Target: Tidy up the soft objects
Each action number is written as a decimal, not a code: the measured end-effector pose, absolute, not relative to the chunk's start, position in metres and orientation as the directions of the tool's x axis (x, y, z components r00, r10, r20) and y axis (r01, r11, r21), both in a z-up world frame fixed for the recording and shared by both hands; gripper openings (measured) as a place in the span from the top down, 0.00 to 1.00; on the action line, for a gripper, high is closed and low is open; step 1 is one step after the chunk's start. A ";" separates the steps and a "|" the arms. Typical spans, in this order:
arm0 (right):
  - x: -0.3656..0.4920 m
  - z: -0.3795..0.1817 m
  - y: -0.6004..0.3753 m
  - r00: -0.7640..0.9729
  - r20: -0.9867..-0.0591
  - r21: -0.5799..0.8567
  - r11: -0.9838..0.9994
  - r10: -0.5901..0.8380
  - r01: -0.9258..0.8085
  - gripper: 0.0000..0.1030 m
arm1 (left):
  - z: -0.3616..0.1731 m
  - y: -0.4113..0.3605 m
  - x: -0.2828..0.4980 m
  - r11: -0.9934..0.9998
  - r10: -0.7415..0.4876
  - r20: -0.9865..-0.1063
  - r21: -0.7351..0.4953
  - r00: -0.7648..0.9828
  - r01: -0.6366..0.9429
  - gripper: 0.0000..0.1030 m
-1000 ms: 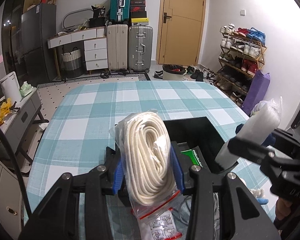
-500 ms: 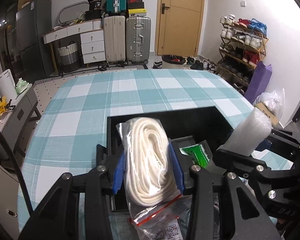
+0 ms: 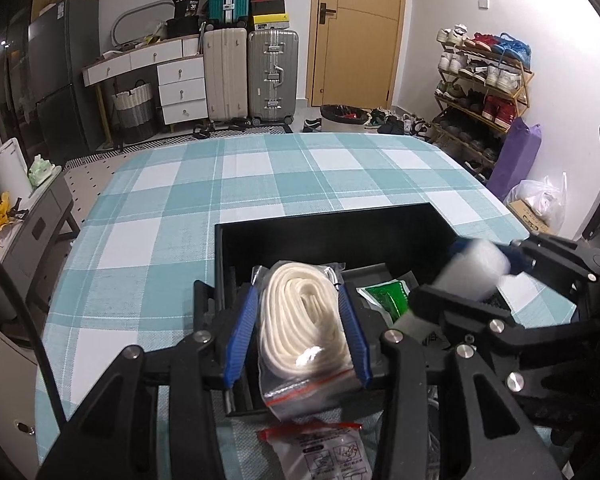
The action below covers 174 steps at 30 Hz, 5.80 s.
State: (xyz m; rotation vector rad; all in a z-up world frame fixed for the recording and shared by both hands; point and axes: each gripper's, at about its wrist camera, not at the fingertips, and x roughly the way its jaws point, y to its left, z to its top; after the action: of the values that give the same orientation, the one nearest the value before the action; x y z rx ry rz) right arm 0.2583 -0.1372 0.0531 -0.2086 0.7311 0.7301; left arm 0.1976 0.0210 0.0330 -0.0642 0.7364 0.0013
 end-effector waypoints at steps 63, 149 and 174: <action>0.176 0.023 -0.247 0.552 -0.751 0.008 0.840 0.363 -0.542 0.01 | -0.001 0.030 0.099 0.975 0.209 -0.707 0.099 0.676 -0.198 0.00; 0.176 0.004 -0.241 0.478 -0.786 0.024 0.792 0.392 -0.609 0.65 | -0.021 0.015 0.106 0.997 -0.042 -0.757 -0.075 0.653 -0.024 0.42; 0.172 0.013 -0.241 0.498 -0.760 0.023 0.783 0.418 -0.622 0.66 | -0.017 0.013 0.101 0.997 -0.070 -0.752 -0.072 0.655 0.024 0.81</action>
State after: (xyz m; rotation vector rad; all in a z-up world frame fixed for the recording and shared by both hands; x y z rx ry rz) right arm 0.1719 -0.2408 0.0133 -0.2694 0.8375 0.6382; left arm 0.1014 0.0125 -0.0174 -0.0575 0.8546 -0.0535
